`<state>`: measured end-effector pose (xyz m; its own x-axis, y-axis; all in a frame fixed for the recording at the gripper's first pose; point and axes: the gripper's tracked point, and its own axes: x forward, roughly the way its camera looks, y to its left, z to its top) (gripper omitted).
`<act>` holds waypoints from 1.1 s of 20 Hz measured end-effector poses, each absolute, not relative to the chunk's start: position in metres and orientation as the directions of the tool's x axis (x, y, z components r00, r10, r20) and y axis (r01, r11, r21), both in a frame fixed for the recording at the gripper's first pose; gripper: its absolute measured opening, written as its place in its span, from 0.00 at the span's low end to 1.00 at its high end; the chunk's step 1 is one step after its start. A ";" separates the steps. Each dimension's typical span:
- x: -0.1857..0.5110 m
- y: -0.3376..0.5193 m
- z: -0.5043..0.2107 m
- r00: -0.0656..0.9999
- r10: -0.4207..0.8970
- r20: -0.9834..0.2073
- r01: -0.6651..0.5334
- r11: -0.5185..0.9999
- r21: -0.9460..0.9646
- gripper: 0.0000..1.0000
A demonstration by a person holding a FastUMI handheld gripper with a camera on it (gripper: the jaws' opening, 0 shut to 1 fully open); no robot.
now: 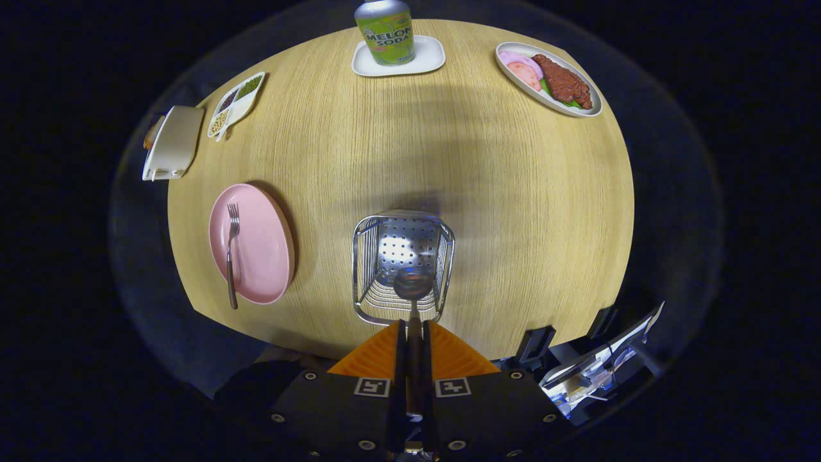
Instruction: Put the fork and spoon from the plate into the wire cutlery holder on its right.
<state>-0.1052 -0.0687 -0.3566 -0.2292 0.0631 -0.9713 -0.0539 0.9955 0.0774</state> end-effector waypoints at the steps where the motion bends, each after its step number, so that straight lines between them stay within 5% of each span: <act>1: -0.104 -0.068 -0.353 -0.204 0.065 -0.977 -0.043 0.996 0.075 0.12; 7: -0.084 -0.045 -0.322 0.014 0.086 -0.996 0.006 0.996 0.086 0.20; 14: -0.075 0.026 -0.298 0.209 0.185 -0.960 0.021 0.981 0.194 0.48; 22: -0.112 0.122 -0.327 0.136 0.256 -0.957 -0.023 0.966 0.256 0.73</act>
<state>-0.1124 0.1215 -0.3266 0.1361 0.2564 -0.9569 -0.0235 0.9665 0.2556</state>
